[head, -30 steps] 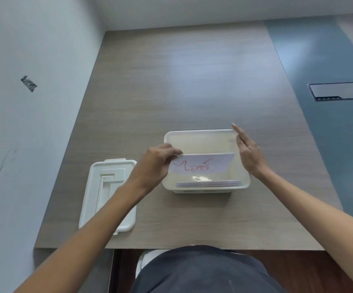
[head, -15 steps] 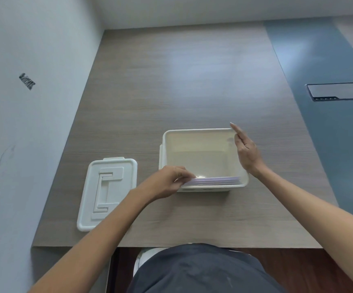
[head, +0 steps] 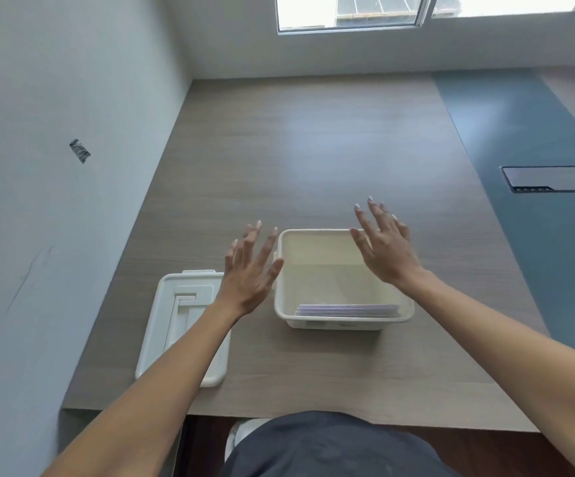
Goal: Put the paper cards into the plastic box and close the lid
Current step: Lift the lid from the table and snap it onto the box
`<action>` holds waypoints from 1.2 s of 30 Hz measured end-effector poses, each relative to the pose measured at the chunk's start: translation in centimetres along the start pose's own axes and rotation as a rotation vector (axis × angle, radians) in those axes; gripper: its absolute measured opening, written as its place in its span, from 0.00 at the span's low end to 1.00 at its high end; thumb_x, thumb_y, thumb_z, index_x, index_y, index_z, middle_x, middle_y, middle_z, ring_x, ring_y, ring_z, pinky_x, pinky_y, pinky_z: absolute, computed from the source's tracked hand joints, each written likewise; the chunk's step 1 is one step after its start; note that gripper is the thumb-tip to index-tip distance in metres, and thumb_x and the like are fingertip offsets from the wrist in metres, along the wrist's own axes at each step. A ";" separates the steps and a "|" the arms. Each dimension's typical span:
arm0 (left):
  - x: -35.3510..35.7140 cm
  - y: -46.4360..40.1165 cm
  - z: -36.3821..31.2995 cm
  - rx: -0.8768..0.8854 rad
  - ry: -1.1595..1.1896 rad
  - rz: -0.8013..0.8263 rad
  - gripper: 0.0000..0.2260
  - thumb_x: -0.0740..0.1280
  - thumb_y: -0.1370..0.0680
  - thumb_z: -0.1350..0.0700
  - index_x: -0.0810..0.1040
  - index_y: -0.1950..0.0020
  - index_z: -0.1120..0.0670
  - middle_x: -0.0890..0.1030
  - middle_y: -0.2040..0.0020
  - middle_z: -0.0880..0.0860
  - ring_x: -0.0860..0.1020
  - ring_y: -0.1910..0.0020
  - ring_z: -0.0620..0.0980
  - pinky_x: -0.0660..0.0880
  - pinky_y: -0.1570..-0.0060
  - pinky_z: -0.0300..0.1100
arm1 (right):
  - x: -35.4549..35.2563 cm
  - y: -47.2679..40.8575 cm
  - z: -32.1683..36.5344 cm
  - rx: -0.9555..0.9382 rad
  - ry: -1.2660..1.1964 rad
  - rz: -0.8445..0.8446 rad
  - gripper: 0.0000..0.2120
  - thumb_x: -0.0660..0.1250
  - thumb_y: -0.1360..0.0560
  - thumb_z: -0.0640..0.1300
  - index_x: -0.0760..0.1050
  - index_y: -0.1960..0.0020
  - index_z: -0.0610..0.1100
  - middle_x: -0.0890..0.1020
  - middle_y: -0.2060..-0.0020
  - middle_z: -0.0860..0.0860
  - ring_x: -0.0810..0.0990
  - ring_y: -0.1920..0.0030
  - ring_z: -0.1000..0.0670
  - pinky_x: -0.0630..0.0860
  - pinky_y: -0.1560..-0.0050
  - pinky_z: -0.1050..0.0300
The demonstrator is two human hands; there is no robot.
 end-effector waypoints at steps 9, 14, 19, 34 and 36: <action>-0.7 6.3 8.9 -0.275 -0.123 -0.043 0.28 0.45 0.19 0.38 0.43 0.20 0.43 0.41 0.19 0.50 0.42 0.20 0.51 0.45 0.23 0.55 | 2.8 -3.7 9.4 -0.271 0.055 0.171 0.29 0.45 0.18 0.60 0.56 0.21 0.49 0.55 0.21 0.44 0.53 0.21 0.42 0.51 0.24 0.47; -1.3 11.1 13.1 -0.447 -0.087 -0.060 0.28 0.47 0.18 0.39 0.45 0.19 0.44 0.45 0.19 0.52 0.44 0.20 0.53 0.46 0.23 0.57 | 4.3 -4.9 15.9 -0.419 0.073 0.206 0.29 0.45 0.18 0.59 0.57 0.21 0.49 0.56 0.21 0.45 0.53 0.21 0.42 0.51 0.24 0.47; -2.7 15.0 16.1 -0.624 -0.059 -0.107 0.29 0.47 0.18 0.38 0.47 0.19 0.47 0.48 0.19 0.55 0.48 0.20 0.56 0.51 0.25 0.60 | 6.1 -5.8 22.7 -0.571 0.059 0.243 0.30 0.43 0.19 0.60 0.60 0.22 0.50 0.60 0.22 0.44 0.58 0.22 0.42 0.55 0.25 0.46; 2.4 23.2 14.8 -1.134 0.557 0.017 0.28 0.53 0.18 0.44 0.51 0.20 0.49 0.67 0.25 0.57 0.70 0.29 0.59 0.69 0.36 0.52 | 16.5 -5.2 30.3 -0.423 0.092 0.708 0.32 0.58 0.20 0.56 0.52 0.21 0.45 0.62 0.26 0.40 0.66 0.28 0.37 0.63 0.30 0.42; 2.6 23.0 14.3 -1.186 0.600 0.015 0.27 0.55 0.18 0.46 0.53 0.21 0.51 0.72 0.30 0.59 0.74 0.34 0.61 0.71 0.40 0.51 | 17.2 -5.2 30.1 -0.391 0.085 0.735 0.34 0.58 0.20 0.56 0.50 0.21 0.44 0.63 0.26 0.40 0.64 0.28 0.37 0.63 0.30 0.41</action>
Point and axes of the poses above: each hand's wrist, its own y-axis away from the middle knuckle, its own x-axis out of the palm, z = x × y, the point moved 3 cm from there along -y, towards the middle knuckle
